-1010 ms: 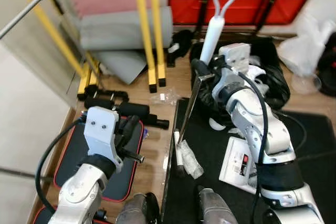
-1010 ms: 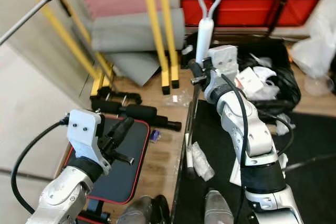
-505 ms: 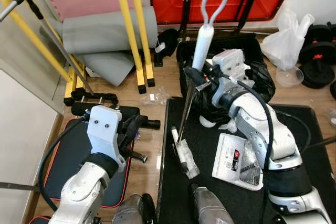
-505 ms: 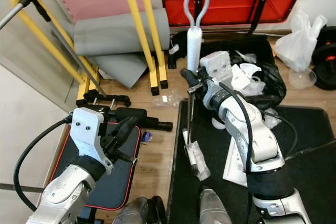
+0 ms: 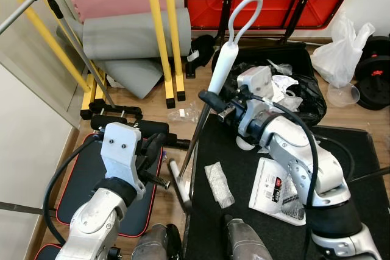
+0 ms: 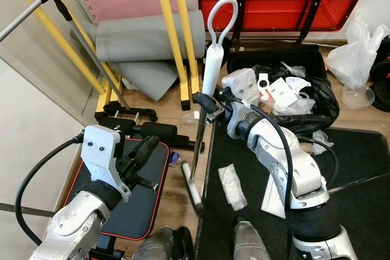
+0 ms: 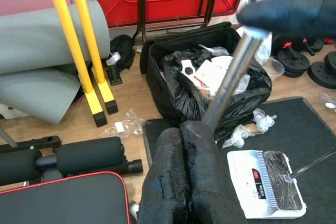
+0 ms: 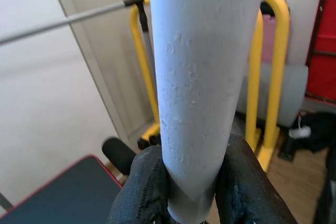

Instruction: Sweep floor

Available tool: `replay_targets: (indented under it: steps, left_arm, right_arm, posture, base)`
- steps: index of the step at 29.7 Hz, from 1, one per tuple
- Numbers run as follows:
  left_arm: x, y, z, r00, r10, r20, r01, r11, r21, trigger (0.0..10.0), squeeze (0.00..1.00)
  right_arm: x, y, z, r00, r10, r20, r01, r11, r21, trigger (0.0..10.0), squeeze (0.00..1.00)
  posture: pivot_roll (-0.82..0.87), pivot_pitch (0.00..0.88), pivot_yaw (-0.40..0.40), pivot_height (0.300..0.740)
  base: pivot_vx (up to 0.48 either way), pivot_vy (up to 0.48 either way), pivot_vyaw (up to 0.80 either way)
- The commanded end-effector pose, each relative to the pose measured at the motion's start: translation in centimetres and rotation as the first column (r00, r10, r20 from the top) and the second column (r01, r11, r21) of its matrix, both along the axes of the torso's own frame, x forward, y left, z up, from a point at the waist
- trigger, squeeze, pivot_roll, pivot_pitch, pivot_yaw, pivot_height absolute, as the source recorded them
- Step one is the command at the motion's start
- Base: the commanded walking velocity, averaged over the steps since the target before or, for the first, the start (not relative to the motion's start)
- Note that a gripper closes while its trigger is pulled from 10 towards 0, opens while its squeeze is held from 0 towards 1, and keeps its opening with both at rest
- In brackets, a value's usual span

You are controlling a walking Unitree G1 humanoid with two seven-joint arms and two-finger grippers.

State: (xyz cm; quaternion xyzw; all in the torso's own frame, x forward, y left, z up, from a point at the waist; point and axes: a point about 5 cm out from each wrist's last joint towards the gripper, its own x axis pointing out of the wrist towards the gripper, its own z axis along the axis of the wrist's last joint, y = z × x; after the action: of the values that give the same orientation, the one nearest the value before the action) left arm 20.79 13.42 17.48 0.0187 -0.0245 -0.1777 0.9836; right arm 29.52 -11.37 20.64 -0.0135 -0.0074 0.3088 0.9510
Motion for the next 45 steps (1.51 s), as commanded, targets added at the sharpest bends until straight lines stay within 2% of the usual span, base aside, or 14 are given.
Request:
replay_targets:
  steps: [1, 4, 16, 22, 33, 45]
  left_arm:
    - [-0.2, 0.2, -0.2, 1.000, 0.001, -0.016, -0.001, 1.000, 0.005, 10.0, 0.00]
    - [-0.2, 0.0, -0.1, 1.000, -0.020, -0.014, 0.020, 1.000, 0.009, 10.0, 0.00]
    - [-0.2, -0.1, -0.1, 0.999, -0.031, -0.015, 0.031, 0.999, 0.010, 10.0, 0.00]
    - [-0.2, -0.1, -0.1, 0.999, -0.030, -0.012, 0.031, 0.999, 0.013, 10.0, 0.00]
    - [-0.2, -0.1, -0.1, 0.999, -0.038, -0.013, 0.038, 0.999, 0.017, 10.0, 0.00]
    - [-0.2, 0.0, -0.2, 0.999, -0.036, -0.025, 0.036, 0.999, 0.003, 10.0, 0.00]
  right_arm:
    - [-0.3, 0.1, 0.1, 1.000, 0.008, 0.010, -0.008, 1.000, -0.017, 10.0, 0.00]
    - [0.0, -0.7, 0.3, 0.999, -0.033, 0.024, 0.033, 0.999, -0.033, 10.0, 0.00]
    - [0.5, -1.1, 0.9, 0.994, -0.075, 0.080, 0.077, 0.997, -0.019, 10.0, 0.00]
    - [1.1, -1.9, 1.0, 0.983, -0.147, 0.109, 0.149, 0.989, -0.011, 10.0, 0.00]
    - [1.8, -3.1, 0.0, 0.966, -0.253, 0.048, 0.253, 0.967, -0.004, 10.0, 0.00]
    - [2.3, -3.6, 0.2, 0.948, -0.320, -0.005, 0.319, 0.945, 0.079, 10.0, 0.00]
  posture:
    - [-0.05, 0.258, 0.020, 0.740]
    - [-0.05, 0.257, 0.024, 0.740]
    - [-0.05, 0.253, 0.026, 0.740]
    - [-0.04, 0.252, 0.028, 0.740]
    - [-0.04, 0.252, 0.030, 0.740]
    - [-0.05, 0.249, 0.032, 0.740]
  base:
    - [0.000, 0.000, 0.00]
    - [0.000, -0.212, 0.00]
    - [0.000, -0.430, 0.00]
    - [0.000, -0.426, 0.00]
    - [0.000, -0.392, 0.00]
    - [0.000, 0.000, 0.00]
